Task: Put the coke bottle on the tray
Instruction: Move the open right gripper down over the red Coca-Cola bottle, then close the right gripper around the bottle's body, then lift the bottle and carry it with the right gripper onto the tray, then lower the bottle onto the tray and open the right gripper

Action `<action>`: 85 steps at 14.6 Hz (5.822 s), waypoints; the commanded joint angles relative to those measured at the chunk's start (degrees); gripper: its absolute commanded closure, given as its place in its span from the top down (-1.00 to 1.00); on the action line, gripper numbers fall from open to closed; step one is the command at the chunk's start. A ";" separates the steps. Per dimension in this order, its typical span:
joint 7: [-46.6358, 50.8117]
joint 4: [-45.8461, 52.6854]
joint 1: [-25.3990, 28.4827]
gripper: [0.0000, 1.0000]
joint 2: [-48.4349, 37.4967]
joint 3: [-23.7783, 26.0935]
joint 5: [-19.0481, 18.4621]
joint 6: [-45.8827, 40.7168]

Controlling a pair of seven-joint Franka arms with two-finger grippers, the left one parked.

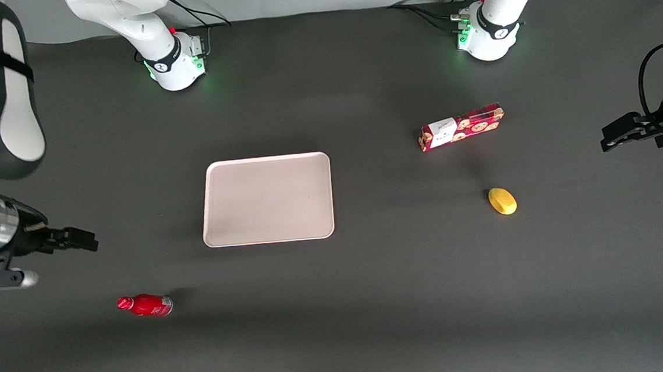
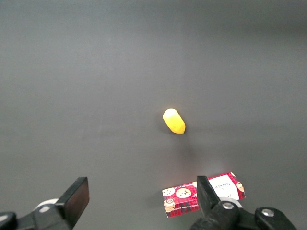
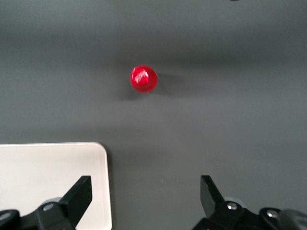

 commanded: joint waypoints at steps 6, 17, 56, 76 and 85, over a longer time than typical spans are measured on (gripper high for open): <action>-2.83 7.70 0.15 1.00 15.00 0.35 1.44 13.31; -3.44 7.35 0.15 1.00 21.42 0.61 3.64 22.47; 18.59 0.61 3.23 -1.00 1.66 7.28 8.21 -5.41; 36.90 -27.19 2.88 -1.00 -2.66 12.74 -2.87 18.43; 38.21 -26.66 2.96 1.00 -2.22 12.74 -2.87 18.43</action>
